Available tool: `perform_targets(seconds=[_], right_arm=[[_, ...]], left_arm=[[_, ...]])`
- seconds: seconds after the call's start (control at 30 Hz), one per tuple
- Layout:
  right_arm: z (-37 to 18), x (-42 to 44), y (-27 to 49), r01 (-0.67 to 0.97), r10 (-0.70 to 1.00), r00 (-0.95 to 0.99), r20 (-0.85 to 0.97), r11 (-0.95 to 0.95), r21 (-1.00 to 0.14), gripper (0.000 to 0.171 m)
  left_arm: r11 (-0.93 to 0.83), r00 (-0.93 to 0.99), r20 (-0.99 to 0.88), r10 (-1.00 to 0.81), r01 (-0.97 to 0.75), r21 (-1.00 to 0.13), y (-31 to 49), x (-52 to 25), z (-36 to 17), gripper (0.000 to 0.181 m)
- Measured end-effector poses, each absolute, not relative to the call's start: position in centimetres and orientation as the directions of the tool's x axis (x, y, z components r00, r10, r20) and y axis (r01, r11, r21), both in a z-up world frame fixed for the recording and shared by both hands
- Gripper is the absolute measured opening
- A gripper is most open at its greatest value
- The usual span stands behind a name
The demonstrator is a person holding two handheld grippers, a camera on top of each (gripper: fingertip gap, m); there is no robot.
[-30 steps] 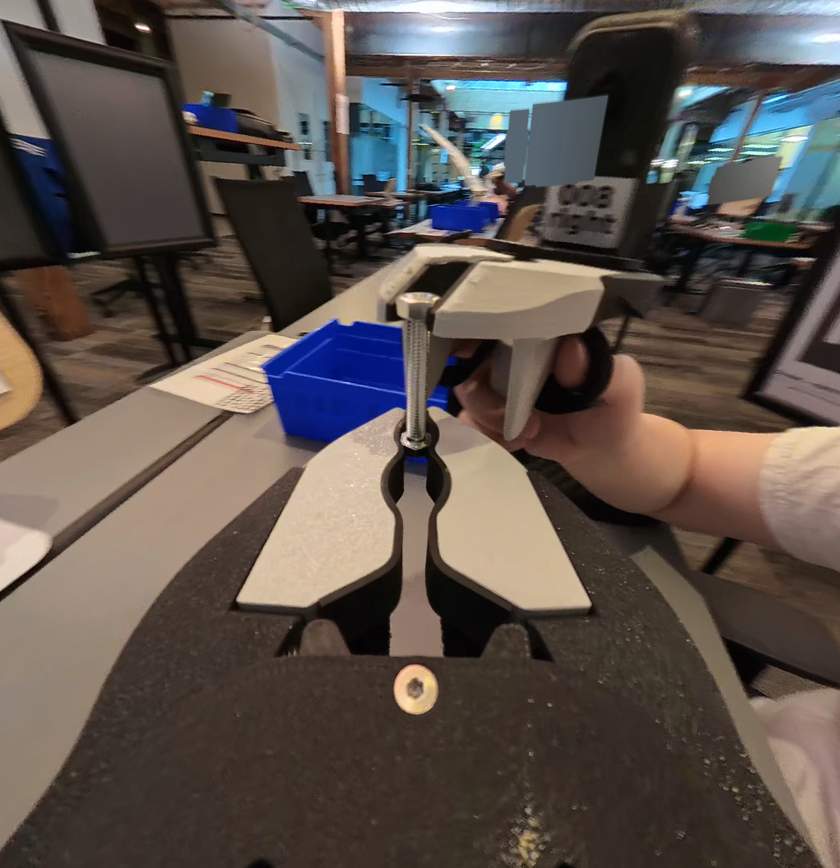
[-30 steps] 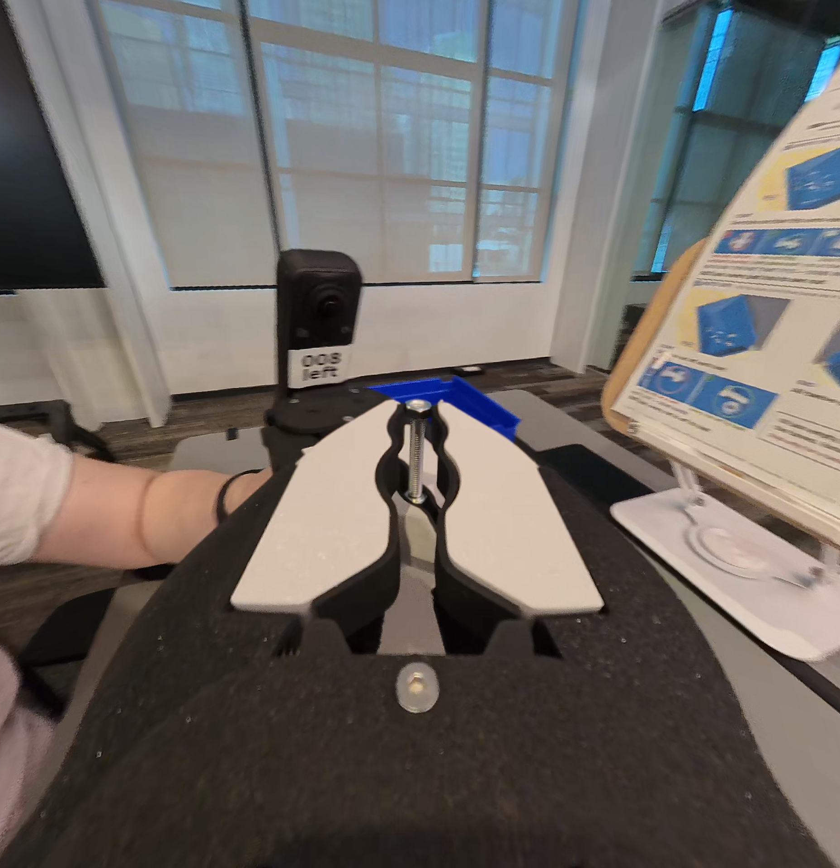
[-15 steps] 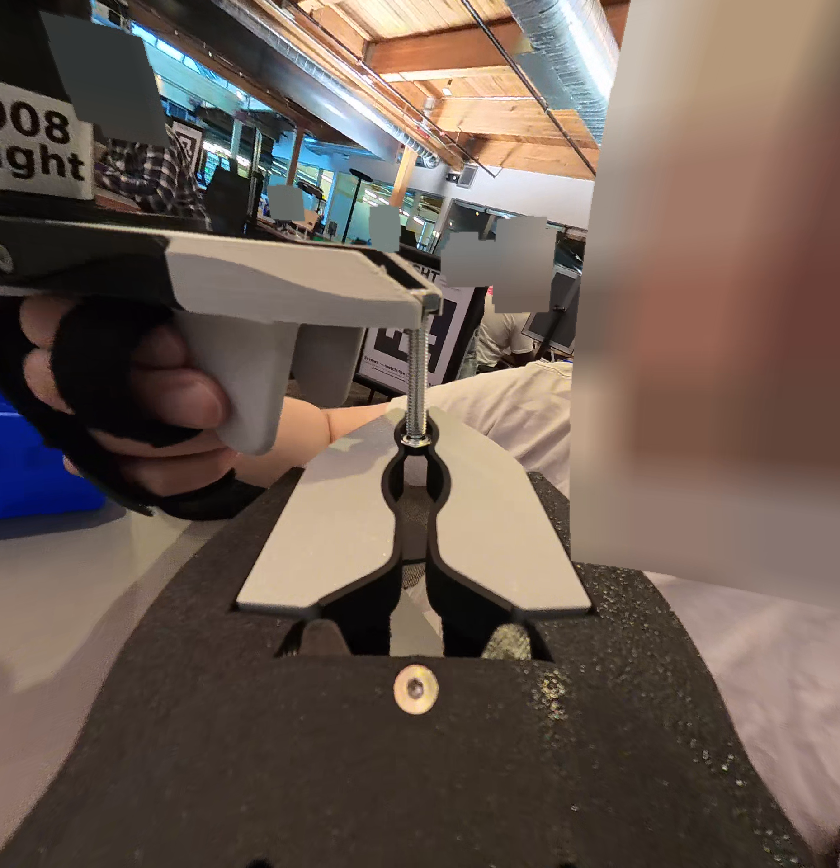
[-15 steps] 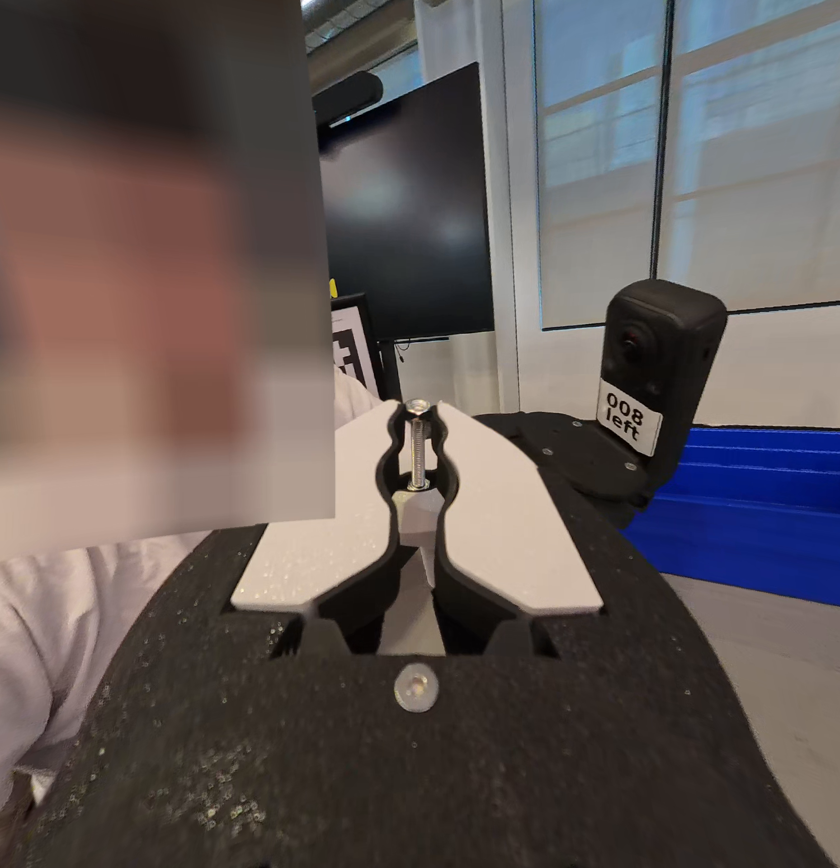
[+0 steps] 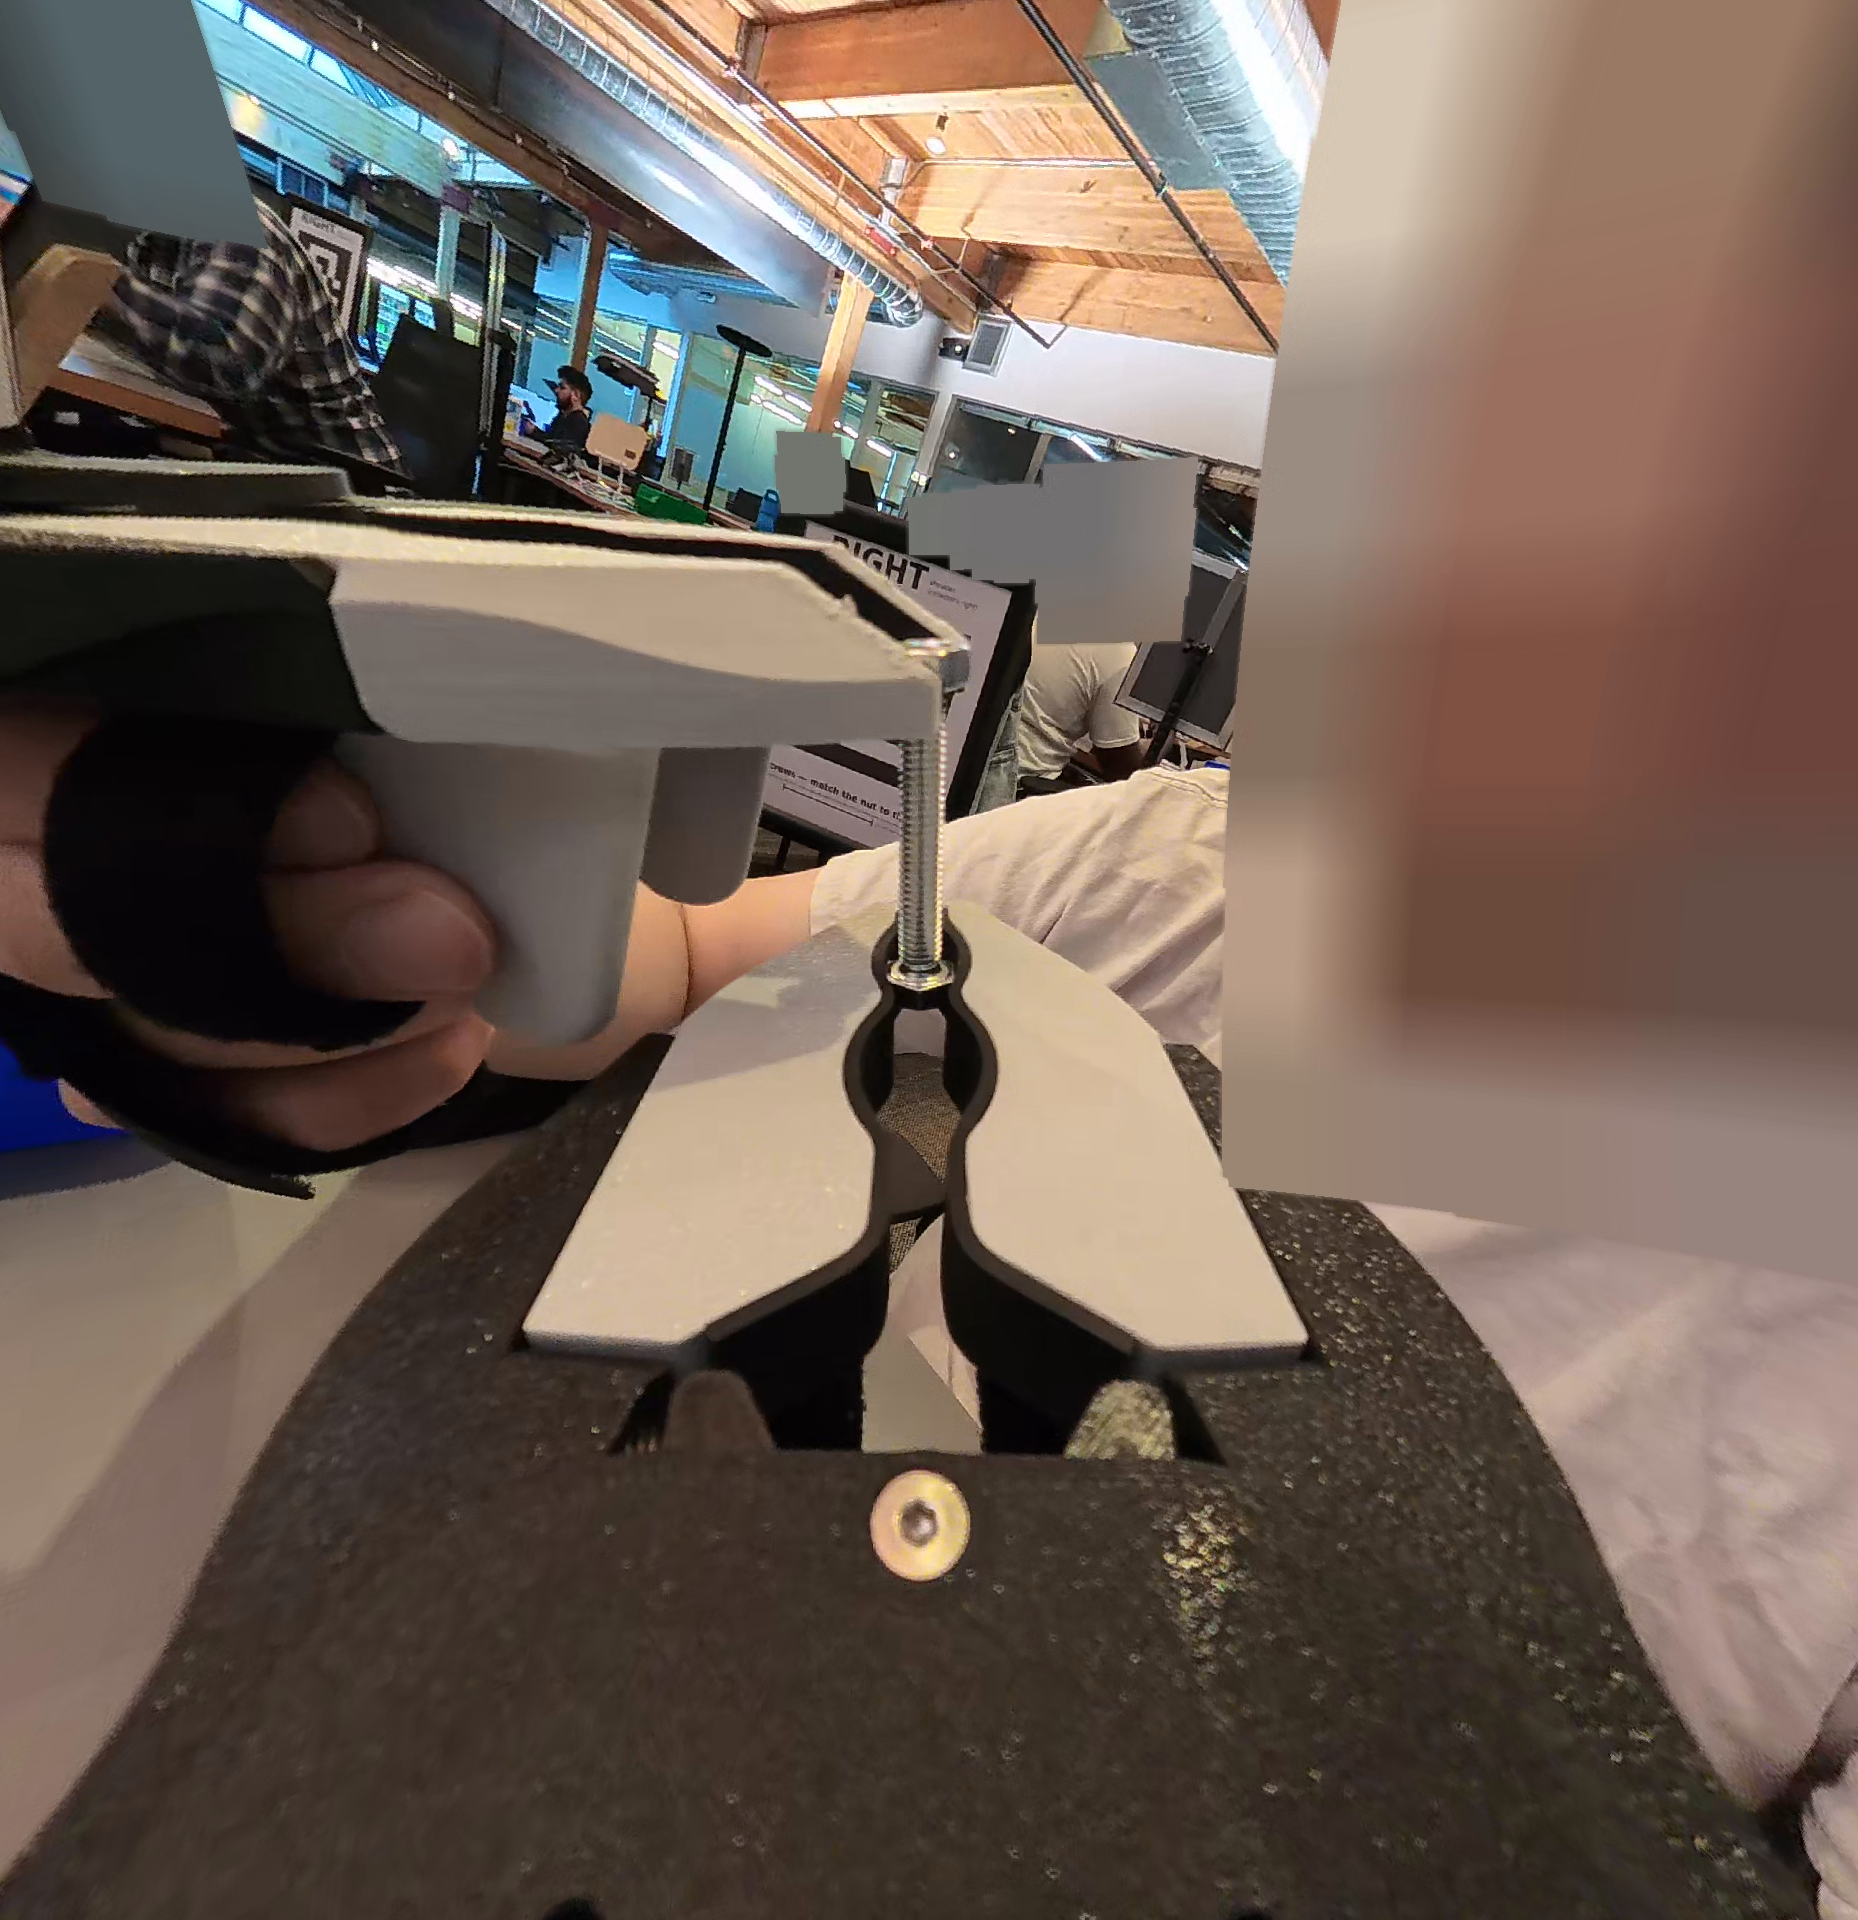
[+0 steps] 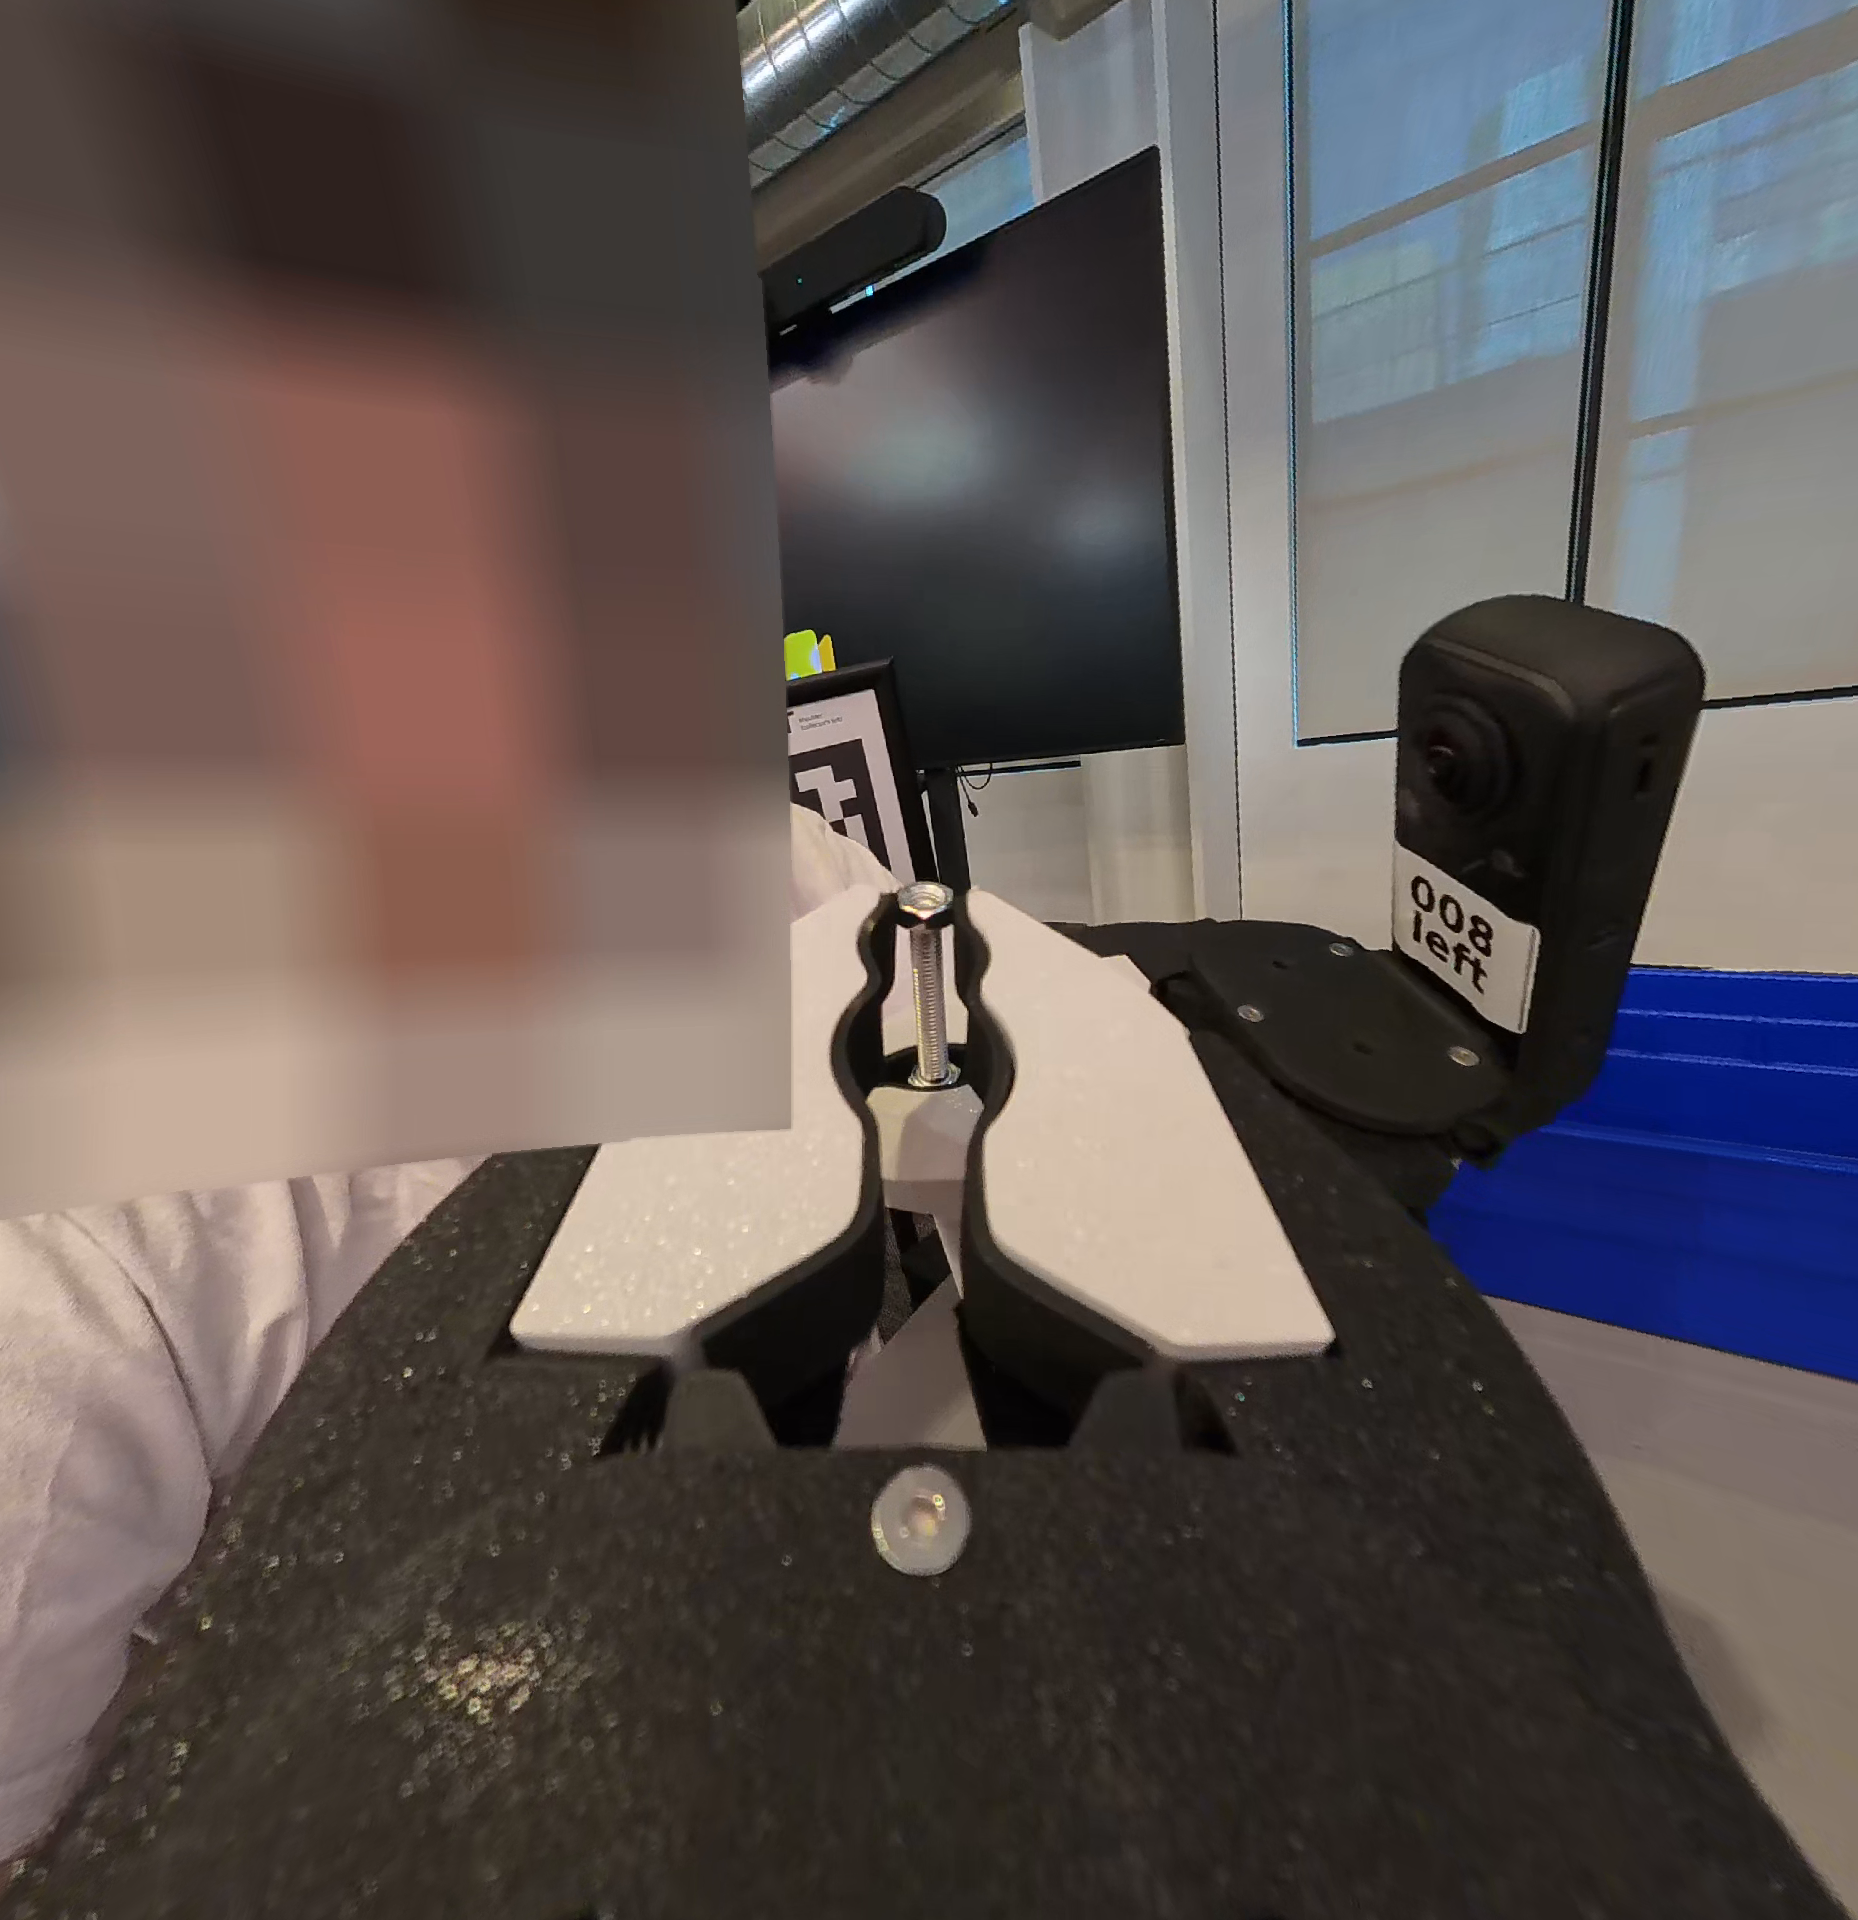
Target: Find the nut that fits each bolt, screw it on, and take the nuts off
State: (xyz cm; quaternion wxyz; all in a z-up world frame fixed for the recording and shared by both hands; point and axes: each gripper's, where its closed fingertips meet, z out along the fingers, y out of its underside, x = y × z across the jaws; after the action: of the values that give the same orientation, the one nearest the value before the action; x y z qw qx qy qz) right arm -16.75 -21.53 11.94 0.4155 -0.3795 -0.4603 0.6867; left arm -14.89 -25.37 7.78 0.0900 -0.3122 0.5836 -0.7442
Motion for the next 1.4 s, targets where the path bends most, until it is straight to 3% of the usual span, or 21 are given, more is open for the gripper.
perform_targets(seconds=[0.27,0.43,0.57,0.7,0.93,1.4], right_arm=[[12.0,-16.6,-19.9,-0.243,0.943,-0.282,-0.174,-0.246,-0.938,0.026],[12.0,-15.9,-16.8,-0.256,0.990,-0.023,-0.140,-0.142,-0.956,0.037],[12.5,-14.8,-13.9,-0.221,0.939,0.343,-0.027,0.052,-0.974,0.035],[11.9,-14.2,-11.8,-0.191,0.815,0.577,-0.043,0.083,-0.978,0.030],[10.3,-15.0,-10.8,-0.158,0.726,0.683,-0.076,0.045,-0.986,0.031],[10.0,-15.2,-11.0,-0.159,0.757,0.648,-0.085,0.025,-0.987,0.009]], left_arm=[[-0.386,-0.783,0.387,-0.487,-0.205,-0.899,-24.2,-14.9,8.8,0.003],[-0.383,-0.675,0.367,-0.639,-0.134,-0.914,-21.6,-13.8,8.8,0.003],[-0.232,-0.283,0.233,-0.931,-0.038,-0.972,-15.8,-11.7,6.9,0.003],[-0.108,0.054,0.107,-0.993,-0.026,-0.994,-11.5,-11.7,5.8,0.003],[-0.053,0.208,0.043,-0.977,-0.043,-0.998,-9.9,-12.2,5.3,0.003],[-0.024,0.177,0.010,-0.984,-0.074,-0.997,-11.1,-11.8,5.1,0.003]])
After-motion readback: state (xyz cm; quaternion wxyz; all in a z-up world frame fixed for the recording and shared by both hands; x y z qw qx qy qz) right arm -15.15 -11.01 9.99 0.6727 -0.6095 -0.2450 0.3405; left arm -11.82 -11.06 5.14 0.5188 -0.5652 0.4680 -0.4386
